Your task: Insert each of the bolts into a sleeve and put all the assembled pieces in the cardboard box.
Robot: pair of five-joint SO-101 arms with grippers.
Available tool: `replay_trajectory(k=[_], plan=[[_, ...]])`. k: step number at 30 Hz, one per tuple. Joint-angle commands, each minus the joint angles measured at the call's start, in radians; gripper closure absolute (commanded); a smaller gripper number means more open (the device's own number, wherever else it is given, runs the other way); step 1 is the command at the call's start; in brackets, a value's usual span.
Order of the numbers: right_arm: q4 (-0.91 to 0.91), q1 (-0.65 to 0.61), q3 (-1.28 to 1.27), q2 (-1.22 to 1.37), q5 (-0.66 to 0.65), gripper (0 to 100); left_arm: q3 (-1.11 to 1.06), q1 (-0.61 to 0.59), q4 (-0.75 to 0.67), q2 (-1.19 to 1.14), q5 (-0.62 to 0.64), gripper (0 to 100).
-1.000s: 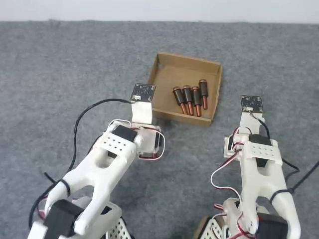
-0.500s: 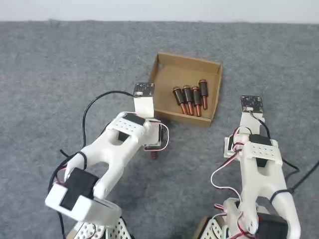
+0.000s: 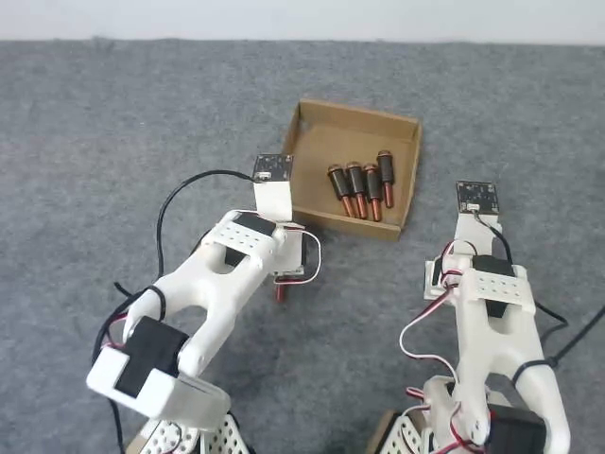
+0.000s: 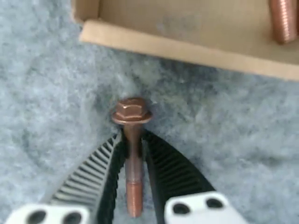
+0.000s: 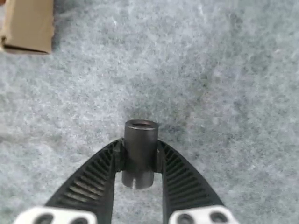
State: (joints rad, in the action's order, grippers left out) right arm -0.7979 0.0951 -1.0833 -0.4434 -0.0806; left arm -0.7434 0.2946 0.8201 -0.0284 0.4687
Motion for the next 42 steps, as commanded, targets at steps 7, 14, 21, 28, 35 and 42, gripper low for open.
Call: replay_trajectory(k=[7,14,21,28,35,42], plan=[[0.005,-0.004,-0.006,-0.048,-0.012,99.1,0.054,-0.058,0.037,0.051,-0.167,95],[0.005,-0.005,-0.006,-0.048,-0.012,99.1,0.067,-0.061,0.031,0.017,-0.115,86],[0.005,-0.005,-0.006,-0.048,-0.012,99.1,0.153,-0.077,0.04,-0.075,-0.114,87],[0.005,-0.005,-0.006,-0.05,-0.012,99.1,0.231,-0.074,0.095,-0.141,-0.117,99],[0.005,-0.002,-0.006,-0.05,-0.012,99.1,0.228,-0.081,0.109,-0.138,-0.175,99],[0.005,-0.002,-0.006,-0.05,-0.012,99.1,0.145,-0.153,0.084,-0.005,-0.267,99]])
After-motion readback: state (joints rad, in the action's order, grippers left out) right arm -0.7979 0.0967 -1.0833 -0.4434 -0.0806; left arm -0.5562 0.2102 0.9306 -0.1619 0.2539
